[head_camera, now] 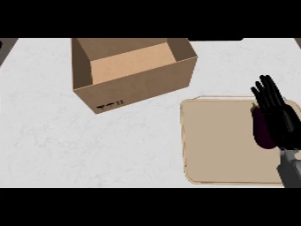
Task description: Pick the eggplant from the tray and place it in the cardboard box
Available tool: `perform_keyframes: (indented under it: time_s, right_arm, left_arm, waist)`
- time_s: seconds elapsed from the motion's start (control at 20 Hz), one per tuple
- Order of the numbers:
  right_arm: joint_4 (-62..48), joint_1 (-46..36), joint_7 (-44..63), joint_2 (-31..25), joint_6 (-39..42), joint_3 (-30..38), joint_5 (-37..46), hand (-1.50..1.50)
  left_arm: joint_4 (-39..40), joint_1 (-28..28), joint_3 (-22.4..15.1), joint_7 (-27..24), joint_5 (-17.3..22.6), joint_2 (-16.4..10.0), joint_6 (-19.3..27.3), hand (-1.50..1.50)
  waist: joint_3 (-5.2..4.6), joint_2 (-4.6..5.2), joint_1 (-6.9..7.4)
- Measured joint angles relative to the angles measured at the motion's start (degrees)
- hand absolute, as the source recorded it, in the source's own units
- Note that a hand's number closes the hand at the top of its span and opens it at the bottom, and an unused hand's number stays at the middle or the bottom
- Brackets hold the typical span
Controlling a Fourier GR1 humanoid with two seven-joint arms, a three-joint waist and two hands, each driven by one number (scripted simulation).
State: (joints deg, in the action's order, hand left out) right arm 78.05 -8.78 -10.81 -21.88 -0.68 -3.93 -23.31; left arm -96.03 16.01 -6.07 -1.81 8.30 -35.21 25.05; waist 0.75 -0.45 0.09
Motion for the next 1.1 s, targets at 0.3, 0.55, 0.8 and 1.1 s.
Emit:
perform_keyframes:
  time_s: [0.3,0.55,0.8,1.1]
  right_arm:
    - [-2.29,1.54,8.55,-1.41,-11.26,0.07,6.36,-1.50]
    - [-5.32,4.49,9.11,-10.22,-19.12,-2.02,20.20,-1.50]
    - [-5.01,6.95,15.31,-17.80,-25.77,-8.99,36.72,-1.50]
    - [4.63,5.88,32.04,-25.12,-22.83,-14.83,49.19,-1.50]
  left_arm:
    - [1.04,-1.99,-7.44,2.21,1.91,2.96,-6.92,0.00]
    - [0.98,-3.35,-11.09,2.92,2.99,4.47,-9.86,0.00]
    - [0.77,-3.34,-12.73,2.76,3.22,5.21,-11.86,0.00]
    - [1.44,-3.42,-13.17,2.80,3.20,5.95,-12.93,0.00]
  waist:
    - [-0.80,0.69,-1.41]
    - [-1.38,1.05,-3.19]
    - [-1.23,0.39,-2.26]
    - [-1.12,-0.44,-2.10]
